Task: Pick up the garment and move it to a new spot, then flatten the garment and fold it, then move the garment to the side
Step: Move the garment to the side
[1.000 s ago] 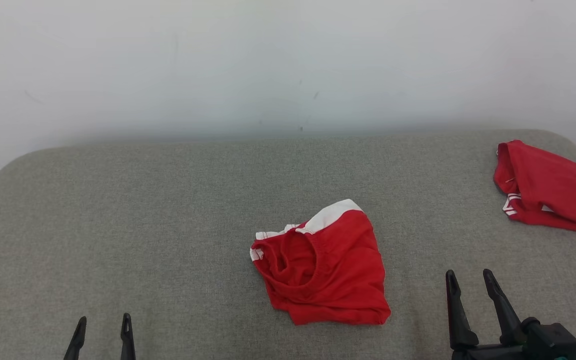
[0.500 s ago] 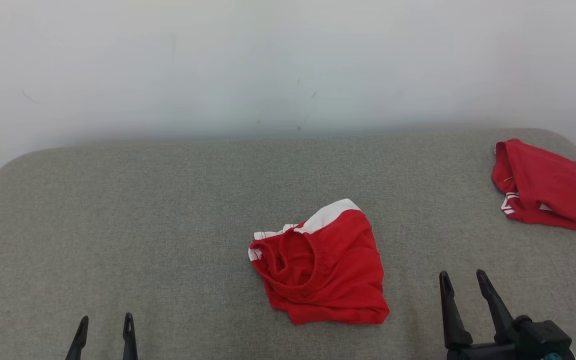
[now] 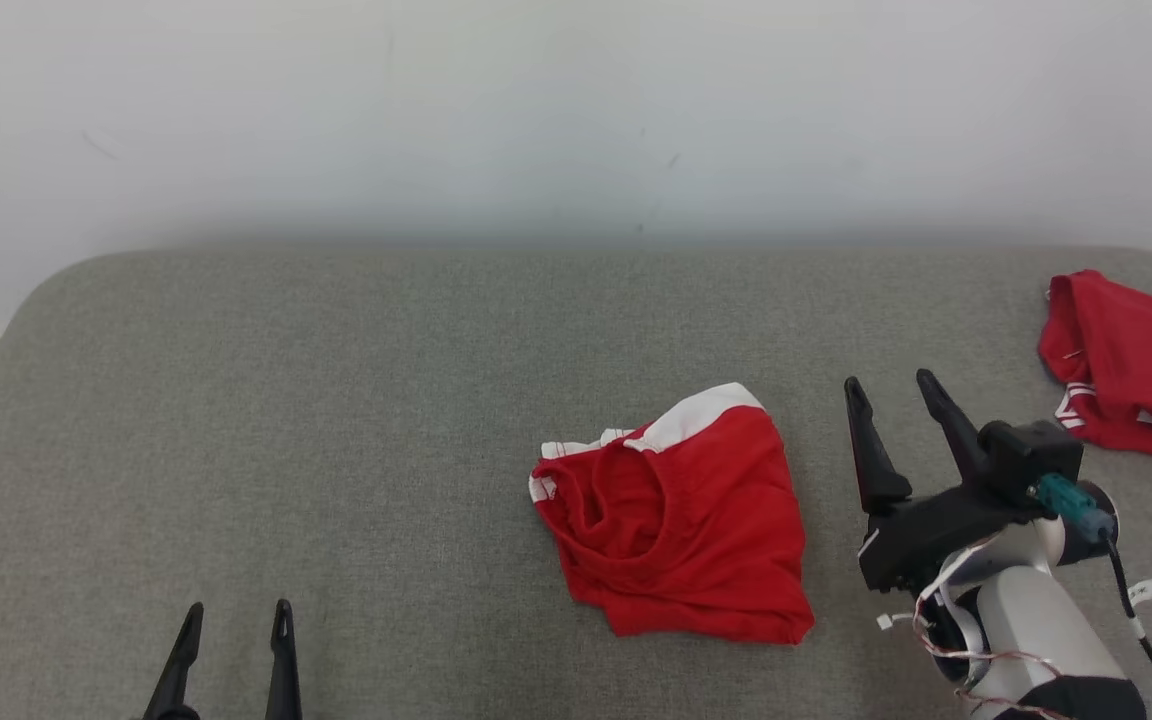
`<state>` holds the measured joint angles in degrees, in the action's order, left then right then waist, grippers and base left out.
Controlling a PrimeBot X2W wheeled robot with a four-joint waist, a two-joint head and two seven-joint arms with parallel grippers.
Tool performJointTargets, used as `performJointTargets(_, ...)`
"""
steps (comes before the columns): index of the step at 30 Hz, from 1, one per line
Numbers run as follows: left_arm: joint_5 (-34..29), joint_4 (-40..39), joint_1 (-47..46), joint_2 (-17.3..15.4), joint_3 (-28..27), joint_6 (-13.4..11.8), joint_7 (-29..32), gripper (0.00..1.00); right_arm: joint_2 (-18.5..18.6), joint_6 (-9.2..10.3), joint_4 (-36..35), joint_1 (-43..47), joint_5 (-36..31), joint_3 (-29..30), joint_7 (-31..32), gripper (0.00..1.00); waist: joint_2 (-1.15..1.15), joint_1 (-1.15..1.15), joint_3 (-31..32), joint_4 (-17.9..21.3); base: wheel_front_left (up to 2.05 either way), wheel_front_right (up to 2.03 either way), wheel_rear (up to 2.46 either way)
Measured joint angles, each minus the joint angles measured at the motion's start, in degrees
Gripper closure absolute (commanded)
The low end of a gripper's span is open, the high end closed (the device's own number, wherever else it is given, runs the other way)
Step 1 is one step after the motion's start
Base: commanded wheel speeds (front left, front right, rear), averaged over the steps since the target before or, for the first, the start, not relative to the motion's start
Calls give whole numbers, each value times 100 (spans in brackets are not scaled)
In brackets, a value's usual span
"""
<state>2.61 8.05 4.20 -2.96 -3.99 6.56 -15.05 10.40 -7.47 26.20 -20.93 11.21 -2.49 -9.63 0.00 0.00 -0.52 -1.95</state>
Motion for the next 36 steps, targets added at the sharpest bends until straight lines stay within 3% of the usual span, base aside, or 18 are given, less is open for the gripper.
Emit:
performJointTargets(11, 34, 94, -463, -11, 115, 44, 0, 0, 31, 0, 1774, -889, 137, -377, 415, 0, 1, 1, -557, -277, 0, 0, 0)
performJointTargets(22, 43, 126, -655, -10, 109, 49, 0, 0, -235, 0, 2671, -986, 499, -787, 550, 0, 0, 0, -759, -330, 0, 0, 0)
performJointTargets(23, 48, 127, -656, -10, 105, 49, 0, 0, -249, 0, 2708, -1006, 557, -825, 605, 14, 0, 0, -765, -320, 0, 0, 0)
performJointTargets(24, 51, 130, -656, -10, 104, 49, 0, 0, -267, 0, 2708, -1027, 623, -867, 602, 76, 0, 0, -774, -311, 0, 0, 0)
performJointTargets(25, 52, 133, -657, -10, 107, 49, 0, 0, -286, 0, 2720, -1029, 712, -901, 604, 100, 1, 1, -781, -305, 0, 0, 0)
performJointTargets(33, 93, 161, -694, -3, 123, 48, 0, 0, -82, -11, 2771, -1273, 920, -1203, 499, 100, 1, 0, -821, -295, 0, 0, 0)
performJointTargets(36, 101, 159, -695, -3, 107, 48, 0, 0, 167, -10, 2746, -1565, 956, -1313, 480, 100, 1, 1, -872, -274, 0, 0, 0)
